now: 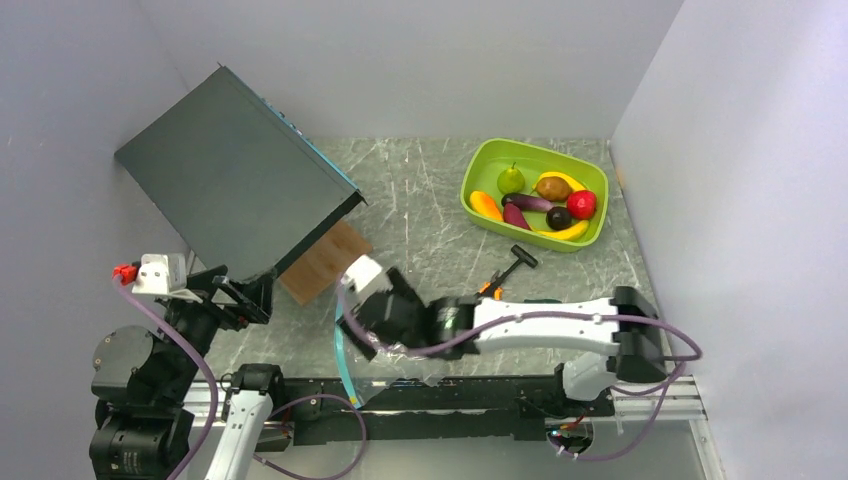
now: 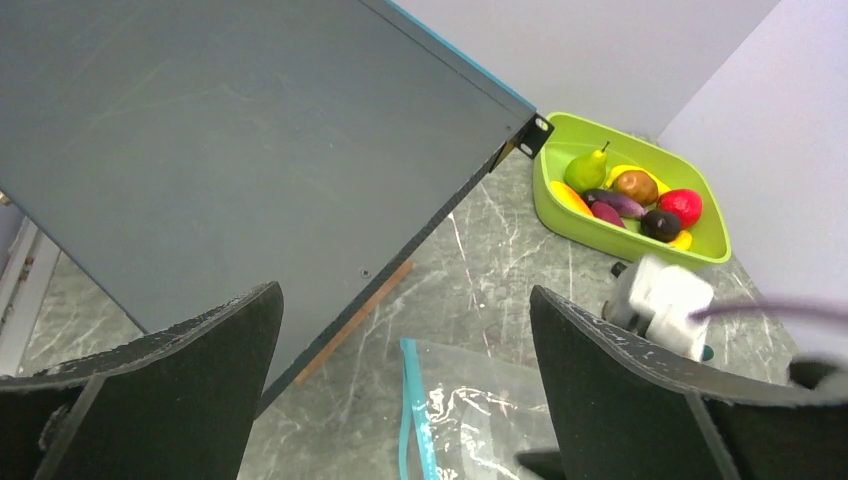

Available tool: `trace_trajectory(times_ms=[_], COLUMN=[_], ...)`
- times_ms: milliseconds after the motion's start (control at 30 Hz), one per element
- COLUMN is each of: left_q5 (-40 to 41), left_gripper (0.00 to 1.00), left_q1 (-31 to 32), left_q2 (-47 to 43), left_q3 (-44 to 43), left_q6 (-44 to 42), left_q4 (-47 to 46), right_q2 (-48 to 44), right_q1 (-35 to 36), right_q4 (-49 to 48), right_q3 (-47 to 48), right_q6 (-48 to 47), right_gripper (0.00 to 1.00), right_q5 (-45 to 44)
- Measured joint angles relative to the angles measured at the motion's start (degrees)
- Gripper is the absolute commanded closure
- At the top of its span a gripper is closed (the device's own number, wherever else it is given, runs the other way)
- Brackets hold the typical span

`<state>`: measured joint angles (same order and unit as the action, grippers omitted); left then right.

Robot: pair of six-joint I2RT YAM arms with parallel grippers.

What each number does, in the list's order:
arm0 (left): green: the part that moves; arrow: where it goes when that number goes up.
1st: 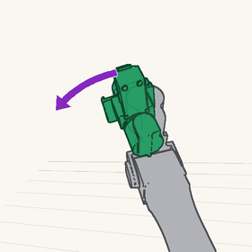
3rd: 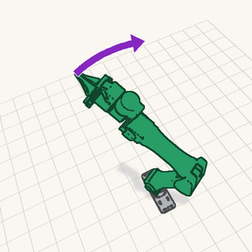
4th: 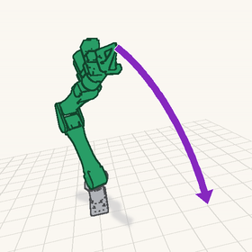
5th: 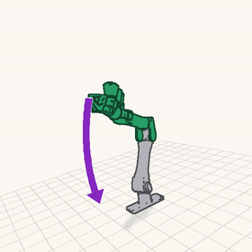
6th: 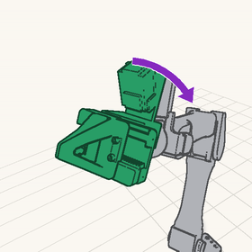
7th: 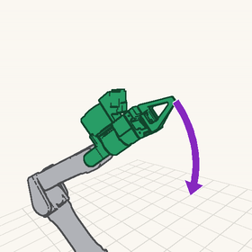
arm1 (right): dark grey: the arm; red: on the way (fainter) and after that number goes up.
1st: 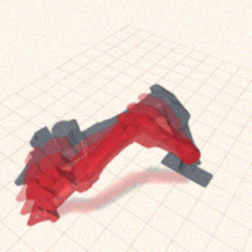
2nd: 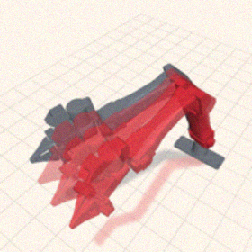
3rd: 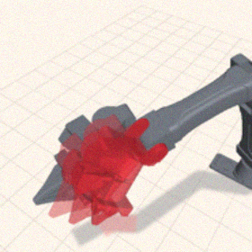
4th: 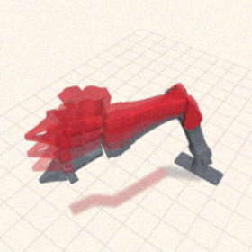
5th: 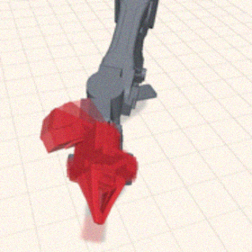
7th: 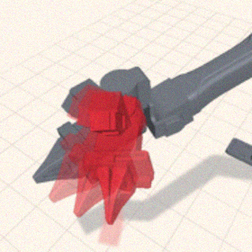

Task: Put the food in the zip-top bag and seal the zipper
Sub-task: Pick up the zipper food storage bag at the center of the board, then adjust the zipper food storage bag at the center of the board.

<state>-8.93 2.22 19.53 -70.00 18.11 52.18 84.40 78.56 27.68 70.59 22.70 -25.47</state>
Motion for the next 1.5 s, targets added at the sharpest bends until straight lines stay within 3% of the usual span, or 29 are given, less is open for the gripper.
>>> trace_trajectory(times_ms=[167,400,500,600,767,867,900,1000,1133,1267,1400,1500], left_q5=[0.0,-0.5,-1.4,-5.2,-18.2,-26.1,-28.1,-32.4,-34.4,-27.4,-13.2,-4.0], left_gripper=[0.01,0.01,0.01,0.01,0.03,0.06,0.07,0.08,0.09,0.1,0.08,0.07], left_q1=[0.0,0.0,0.0,0.0,0.0,0.0,0.0,0.0,1.6,20.2,41.5,50.0], left_q2=[-1.5,-1.7,-1.8,-2.1,-1.4,1.0,2.3,6.2,11.0,17.7,28.3,34.9], left_q3=[0.4,0.5,0.5,1.7,8.5,12.6,13.0,12.8,11.0,7.3,-0.3,-3.7], left_q6=[0.6,1.1,1.6,3.1,8.9,13.4,14.8,17.2,19.1,18.3,14.3,12.1], left_q4=[1.8,3.7,3.8,3.0,-3.6,-9.6,-11.1,-15.6,-20.7,-23.2,-22.7,-22.8], right_q2=[9.3,13.3,13.3,13.1,8.6,2.6,-0.1,-8.2,-19.6,-29.7,-36.4,-42.0], right_q1=[8.3,8.4,8.2,8.1,7.6,6.5,5.7,1.2,-10.5,-20.3,-24.4,-25.2], right_q4=[-3.9,-7.6,-10.0,-12.9,-20.4,-23.9,-25.0,-28.0,-30.7,-30.7,-30.8,-30.8], right_q3=[0.8,-4.0,-7.8,-11.7,-20.5,-25.3,-26.8,-30.6,-35.1,-38.0,-39.7,-42.7], right_q6=[-1.7,-7.0,-8.4,-8.9,-7.2,-6.1,-5.6,-3.7,-1.2,0.3,0.2,-0.5], right_gripper=[0.0,0.01,0.12,0.31,0.56,0.84,0.89,0.91,1.0,1.0,1.0,1.0], right_q5=[-8.3,-12.3,-12.2,-11.4,-9.4,-8.4,-7.9,-5.1,0.9,6.7,11.2,14.8])
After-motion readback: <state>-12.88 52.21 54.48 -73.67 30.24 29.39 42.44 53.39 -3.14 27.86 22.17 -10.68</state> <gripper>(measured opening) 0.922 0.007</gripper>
